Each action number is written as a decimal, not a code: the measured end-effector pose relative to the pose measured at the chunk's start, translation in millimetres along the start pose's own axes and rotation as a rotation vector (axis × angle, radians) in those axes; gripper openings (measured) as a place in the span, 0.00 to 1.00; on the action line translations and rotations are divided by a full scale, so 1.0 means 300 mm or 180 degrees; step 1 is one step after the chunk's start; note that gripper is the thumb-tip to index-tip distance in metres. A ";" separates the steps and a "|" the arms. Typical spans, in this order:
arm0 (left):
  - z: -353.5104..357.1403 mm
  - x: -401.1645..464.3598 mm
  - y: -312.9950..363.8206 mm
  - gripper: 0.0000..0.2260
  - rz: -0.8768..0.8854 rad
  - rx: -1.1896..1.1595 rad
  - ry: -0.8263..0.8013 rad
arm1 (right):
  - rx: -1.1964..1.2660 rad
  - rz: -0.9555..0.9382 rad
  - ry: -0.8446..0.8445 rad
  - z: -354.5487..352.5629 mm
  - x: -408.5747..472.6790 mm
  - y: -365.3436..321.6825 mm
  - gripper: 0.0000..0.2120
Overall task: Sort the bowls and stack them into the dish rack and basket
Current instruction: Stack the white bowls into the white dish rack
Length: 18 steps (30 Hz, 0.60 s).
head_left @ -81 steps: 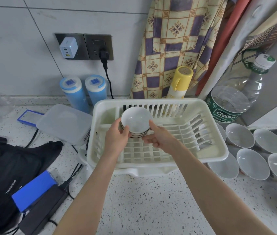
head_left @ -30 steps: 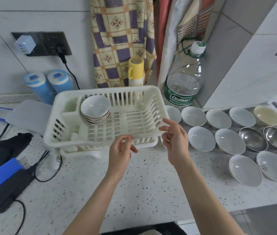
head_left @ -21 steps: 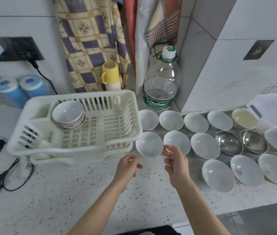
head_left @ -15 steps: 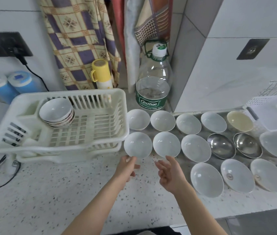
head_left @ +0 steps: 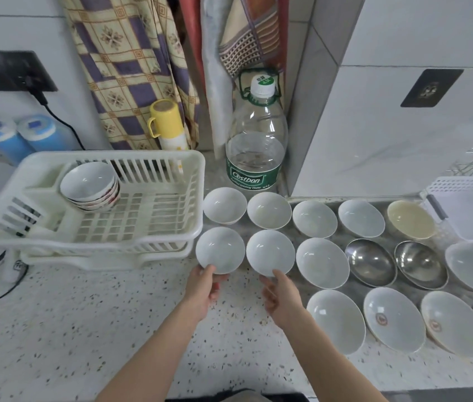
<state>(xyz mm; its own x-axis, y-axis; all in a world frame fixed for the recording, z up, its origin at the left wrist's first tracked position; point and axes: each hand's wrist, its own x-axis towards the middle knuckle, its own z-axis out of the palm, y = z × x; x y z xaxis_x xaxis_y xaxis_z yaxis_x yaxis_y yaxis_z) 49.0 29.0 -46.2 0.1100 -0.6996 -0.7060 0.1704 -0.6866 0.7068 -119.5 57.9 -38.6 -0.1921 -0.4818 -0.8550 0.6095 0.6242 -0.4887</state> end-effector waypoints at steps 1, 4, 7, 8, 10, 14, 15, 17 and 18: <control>-0.001 -0.002 0.001 0.14 0.0005 0.0008 -0.0008 | -0.0020 -0.0037 0.0055 0.002 -0.003 -0.002 0.10; -0.010 -0.018 -0.006 0.14 0.0023 0.0024 -0.0021 | -0.0053 -0.0135 0.0242 0.004 -0.016 -0.007 0.08; -0.042 -0.042 -0.023 0.14 0.0071 0.0075 -0.0053 | -0.0059 -0.0204 0.0349 0.001 -0.038 -0.003 0.08; -0.058 -0.052 -0.028 0.13 0.0123 0.0146 -0.0064 | -0.0078 -0.0225 0.0371 0.001 -0.047 0.003 0.08; -0.091 -0.074 -0.036 0.13 0.0278 0.0449 -0.0030 | -0.0075 -0.0305 0.0413 0.002 -0.068 0.018 0.08; -0.156 -0.121 -0.020 0.11 0.0563 0.1051 -0.0016 | 0.0000 -0.0600 0.0463 0.026 -0.121 0.039 0.08; -0.173 -0.134 -0.004 0.11 0.0636 0.1212 -0.0063 | 0.0043 -0.0696 0.0464 0.038 -0.136 0.041 0.08; -0.203 -0.164 0.038 0.11 0.0739 0.1491 -0.0258 | 0.0136 -0.0898 0.0457 0.068 -0.173 0.038 0.06; -0.218 -0.181 0.061 0.11 0.0772 0.1617 -0.0372 | 0.0167 -0.0999 0.0435 0.087 -0.194 0.032 0.04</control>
<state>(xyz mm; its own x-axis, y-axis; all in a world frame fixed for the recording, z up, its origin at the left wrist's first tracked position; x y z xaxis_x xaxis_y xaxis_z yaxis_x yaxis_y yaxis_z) 110.3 67.5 2.2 -0.0265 -0.8464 -0.5319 -0.3412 -0.4924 0.8007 -82.4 76.0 10.9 -0.4756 -0.5561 -0.6815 0.5425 0.4245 -0.7250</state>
